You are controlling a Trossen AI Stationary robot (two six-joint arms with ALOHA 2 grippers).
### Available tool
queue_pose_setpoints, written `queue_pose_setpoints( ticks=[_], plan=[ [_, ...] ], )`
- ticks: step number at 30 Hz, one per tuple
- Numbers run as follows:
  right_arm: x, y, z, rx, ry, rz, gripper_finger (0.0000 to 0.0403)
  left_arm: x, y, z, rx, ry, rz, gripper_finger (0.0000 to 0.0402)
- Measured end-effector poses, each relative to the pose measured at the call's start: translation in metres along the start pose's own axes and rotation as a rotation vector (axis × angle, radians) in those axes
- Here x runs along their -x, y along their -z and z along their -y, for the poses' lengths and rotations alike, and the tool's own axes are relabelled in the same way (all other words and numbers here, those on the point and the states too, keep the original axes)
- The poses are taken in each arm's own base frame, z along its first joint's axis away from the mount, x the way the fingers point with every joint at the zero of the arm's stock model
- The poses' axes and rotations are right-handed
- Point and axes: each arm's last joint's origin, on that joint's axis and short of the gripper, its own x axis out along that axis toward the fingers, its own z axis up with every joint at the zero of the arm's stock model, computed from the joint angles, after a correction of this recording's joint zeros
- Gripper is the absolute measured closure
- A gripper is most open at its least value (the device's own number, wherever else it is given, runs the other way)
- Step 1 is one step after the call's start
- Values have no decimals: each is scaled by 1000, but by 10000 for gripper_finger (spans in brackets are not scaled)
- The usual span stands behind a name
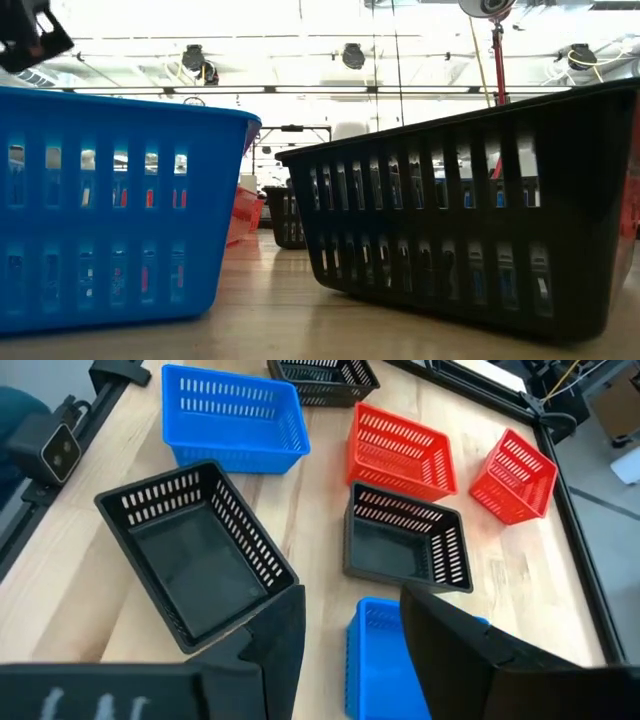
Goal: Stack baskets by color
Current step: Stack the bottom left black bin on the top black bin
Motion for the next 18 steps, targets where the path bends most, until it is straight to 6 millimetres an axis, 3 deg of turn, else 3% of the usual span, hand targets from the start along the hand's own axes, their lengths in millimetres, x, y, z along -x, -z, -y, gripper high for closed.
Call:
queue_pose_setpoints(
  ticks=[4, 12, 18],
  plan=[
    [0, 0, 0, -10, -2, -1, 245, -4, 6, 2, 29, -65, -77, 289],
    [0, 0, 0, 66, -2, -1, 245, 3, -33, 41, -68, -302, -220, 289],
    [0, 0, 0, 131, -2, -2, 245, -3, -41, 54, -32, -350, -272, 288]
  ],
)
